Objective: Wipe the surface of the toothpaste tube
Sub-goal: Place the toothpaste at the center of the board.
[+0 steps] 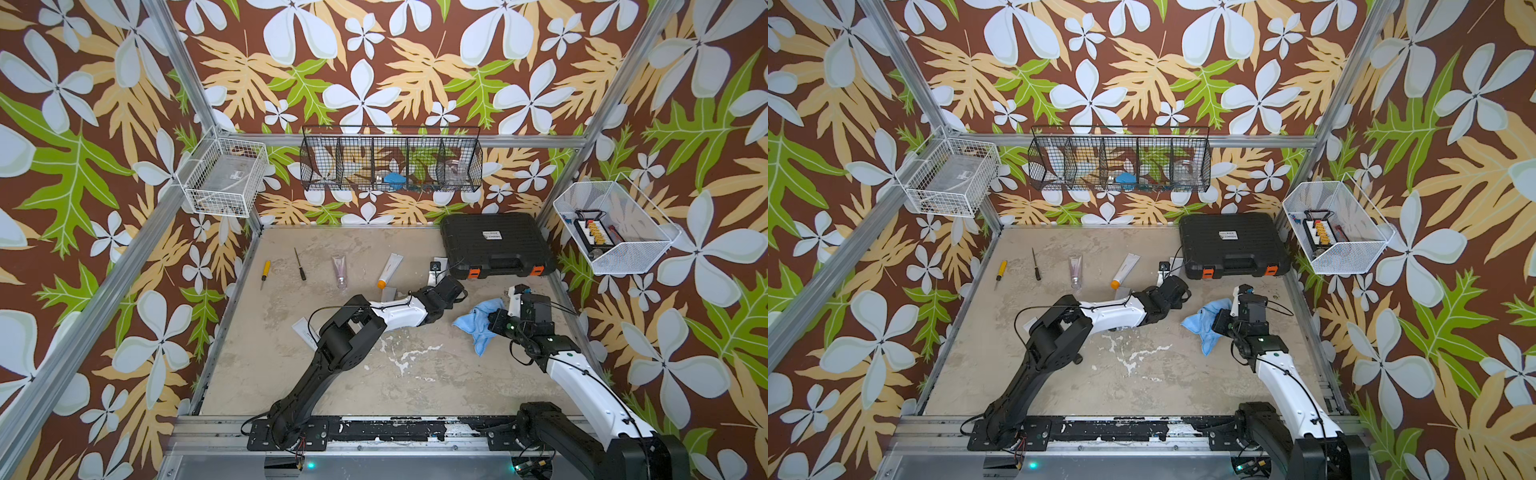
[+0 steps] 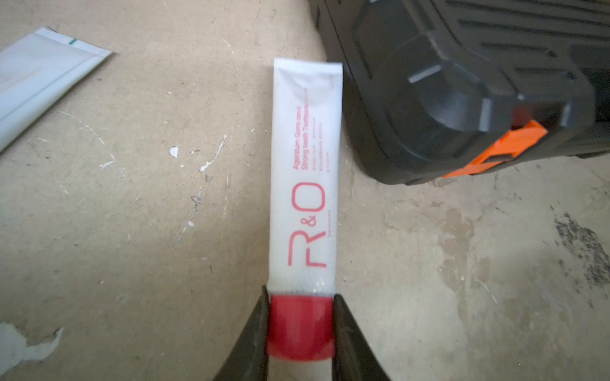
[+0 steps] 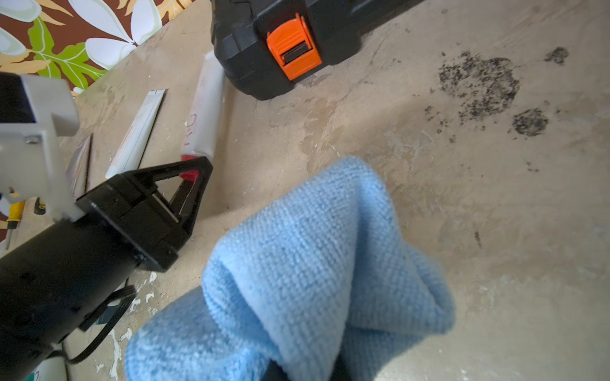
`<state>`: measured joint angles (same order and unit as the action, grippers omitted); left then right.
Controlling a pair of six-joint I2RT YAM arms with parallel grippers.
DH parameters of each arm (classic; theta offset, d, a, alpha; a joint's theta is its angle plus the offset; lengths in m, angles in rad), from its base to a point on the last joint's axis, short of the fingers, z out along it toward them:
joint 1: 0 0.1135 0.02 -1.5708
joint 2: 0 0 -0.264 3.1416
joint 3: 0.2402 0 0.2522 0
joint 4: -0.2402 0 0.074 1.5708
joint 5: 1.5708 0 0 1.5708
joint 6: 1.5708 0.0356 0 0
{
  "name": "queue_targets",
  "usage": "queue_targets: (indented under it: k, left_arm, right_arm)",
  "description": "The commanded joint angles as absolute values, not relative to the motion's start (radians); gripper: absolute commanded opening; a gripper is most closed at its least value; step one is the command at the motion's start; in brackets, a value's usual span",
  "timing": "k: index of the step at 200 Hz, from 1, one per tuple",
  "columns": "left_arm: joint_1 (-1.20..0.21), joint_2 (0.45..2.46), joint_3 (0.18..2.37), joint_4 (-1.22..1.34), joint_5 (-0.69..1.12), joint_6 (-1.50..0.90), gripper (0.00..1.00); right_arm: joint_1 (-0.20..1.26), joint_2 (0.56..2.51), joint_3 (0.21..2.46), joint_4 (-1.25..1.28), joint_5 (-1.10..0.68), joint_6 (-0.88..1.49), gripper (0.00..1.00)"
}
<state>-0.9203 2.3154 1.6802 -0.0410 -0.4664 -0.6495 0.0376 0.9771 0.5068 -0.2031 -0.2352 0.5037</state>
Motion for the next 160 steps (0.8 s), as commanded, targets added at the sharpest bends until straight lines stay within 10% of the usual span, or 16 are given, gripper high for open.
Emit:
queue_targets:
  k: [1,160]
  left_arm:
    - [-0.908,2.333,1.71,-0.052,-0.459,-0.67,0.18]
    - [-0.904,2.367,1.738,-0.012,-0.256,-0.654,0.48]
  right_arm:
    - [0.037,0.97,0.507,-0.189,-0.249,0.5,0.0]
    - [0.037,0.948,0.479,-0.18,-0.26,0.509,0.0]
